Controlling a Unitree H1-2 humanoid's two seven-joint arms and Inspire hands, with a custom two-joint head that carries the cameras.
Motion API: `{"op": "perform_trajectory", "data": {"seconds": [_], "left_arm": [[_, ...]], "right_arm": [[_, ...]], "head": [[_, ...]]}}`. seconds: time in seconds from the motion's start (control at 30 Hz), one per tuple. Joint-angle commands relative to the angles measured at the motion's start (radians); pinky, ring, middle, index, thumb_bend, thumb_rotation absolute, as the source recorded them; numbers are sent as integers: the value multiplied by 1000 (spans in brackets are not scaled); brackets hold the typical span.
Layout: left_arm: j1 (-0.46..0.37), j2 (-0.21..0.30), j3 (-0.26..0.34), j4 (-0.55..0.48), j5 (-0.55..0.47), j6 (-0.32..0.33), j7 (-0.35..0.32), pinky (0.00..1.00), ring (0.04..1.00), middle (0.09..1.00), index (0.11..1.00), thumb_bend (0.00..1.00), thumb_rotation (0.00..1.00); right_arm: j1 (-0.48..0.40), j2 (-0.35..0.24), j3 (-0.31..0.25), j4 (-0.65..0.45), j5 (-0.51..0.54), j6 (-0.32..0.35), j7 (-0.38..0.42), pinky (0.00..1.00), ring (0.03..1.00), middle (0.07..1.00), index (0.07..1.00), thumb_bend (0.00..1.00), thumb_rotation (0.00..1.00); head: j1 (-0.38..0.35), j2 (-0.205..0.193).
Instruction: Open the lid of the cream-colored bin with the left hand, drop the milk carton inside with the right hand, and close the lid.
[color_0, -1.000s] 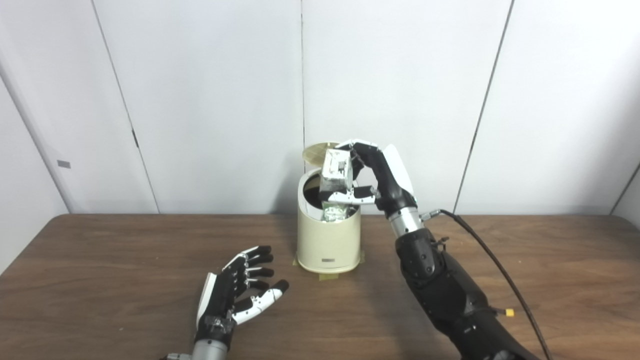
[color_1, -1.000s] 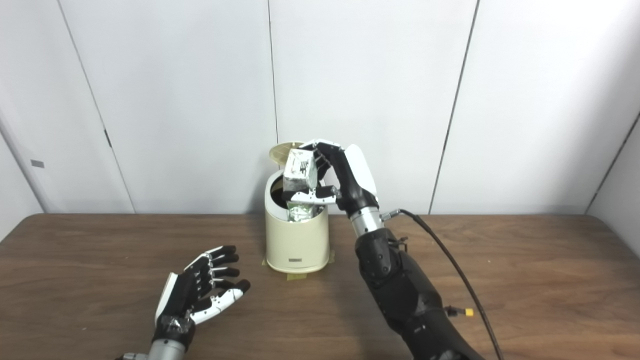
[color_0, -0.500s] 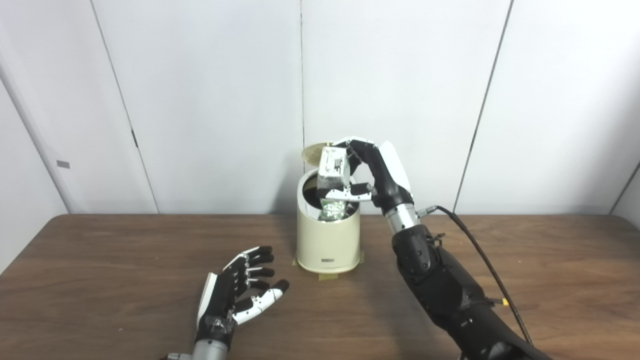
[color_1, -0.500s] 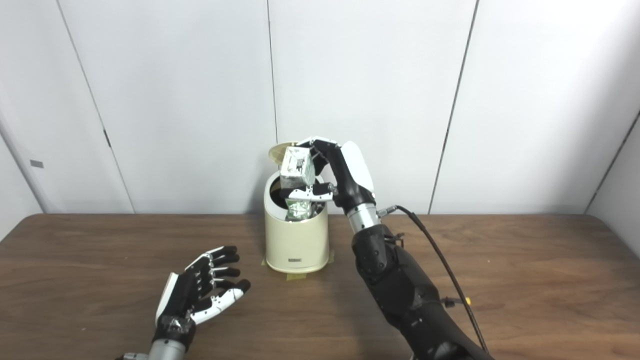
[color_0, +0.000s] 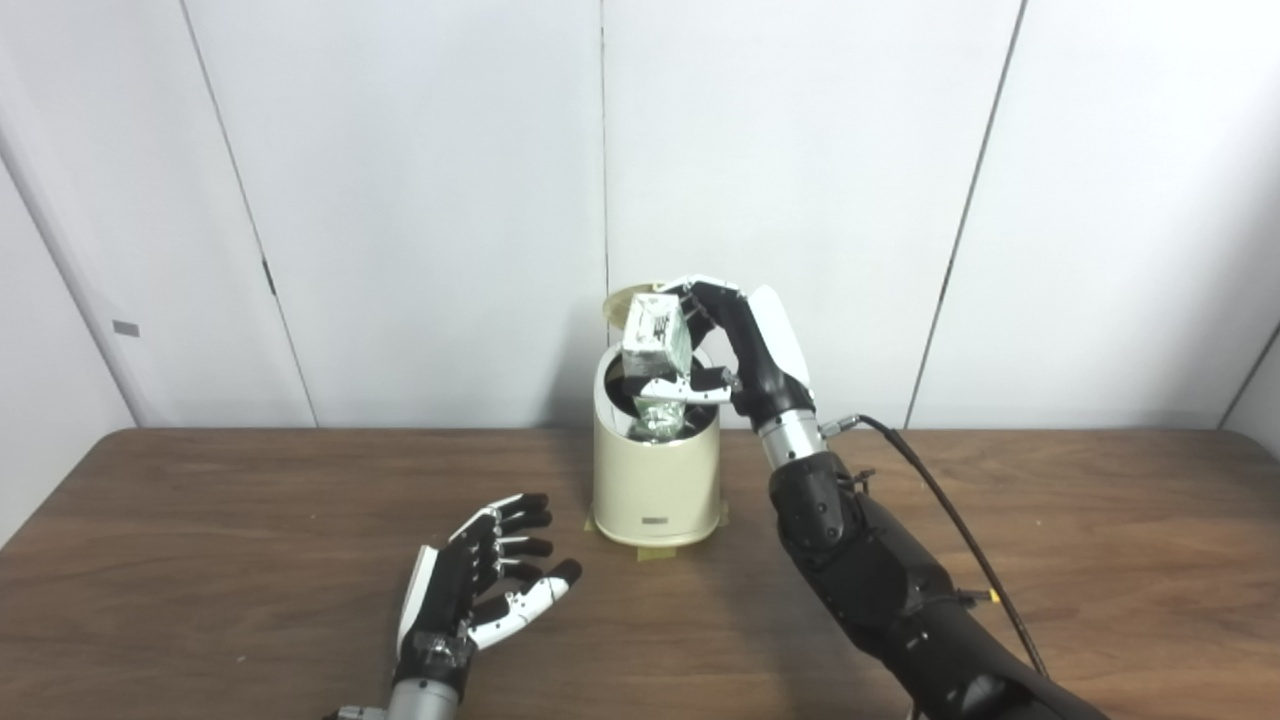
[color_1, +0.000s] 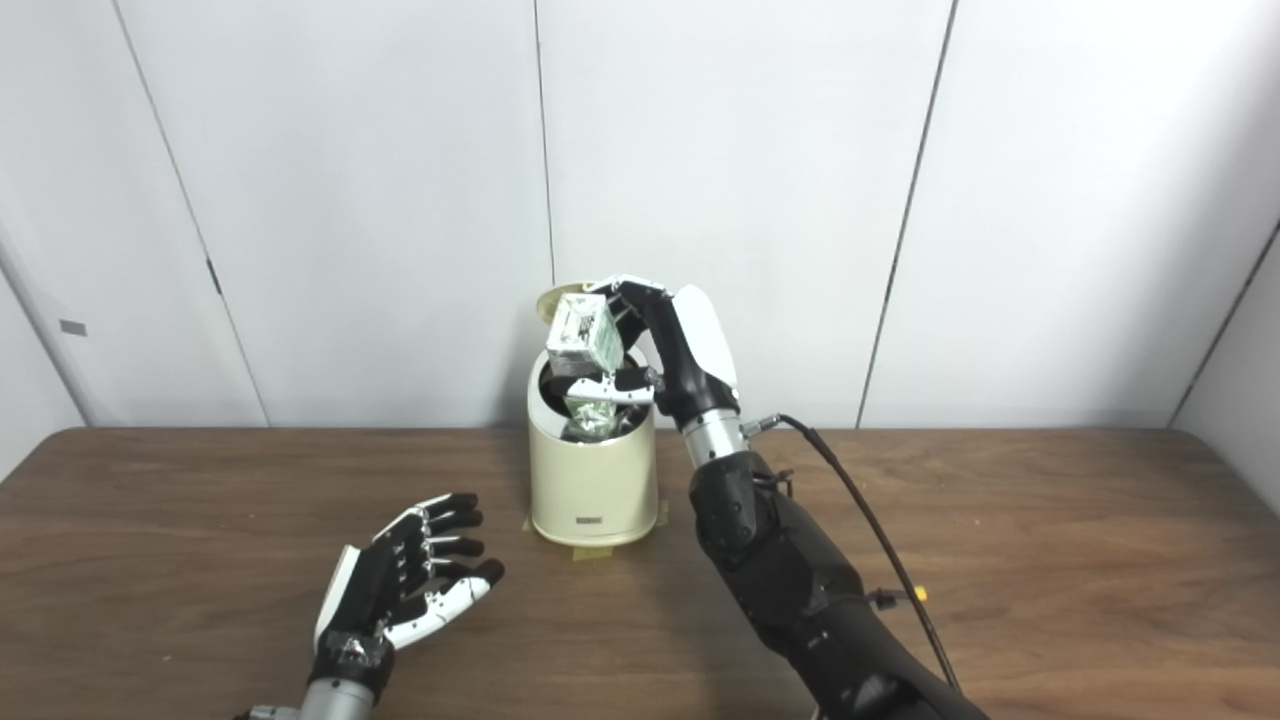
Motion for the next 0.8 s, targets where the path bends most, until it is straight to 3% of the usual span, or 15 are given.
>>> {"op": "perform_trajectory", "data": {"seconds": [0.0,0.43,0.77], "left_arm": [[-25,-2,-3,-38,-5,-11,-5,571,666,747,749,671,136],[-19,1,-5,-55,7,3,0,574,666,742,740,671,143],[-16,3,-3,-53,-5,0,-6,570,664,741,737,676,150]], "right_arm": [[-73,2,2,-13,8,-29,-25,385,403,481,537,498,0],[-54,-28,64,-6,14,-29,-50,394,405,475,532,499,0],[-70,-23,76,-8,32,-29,-95,393,404,479,531,499,0]], "head": [[1,2],[5,12],[3,15]]}}
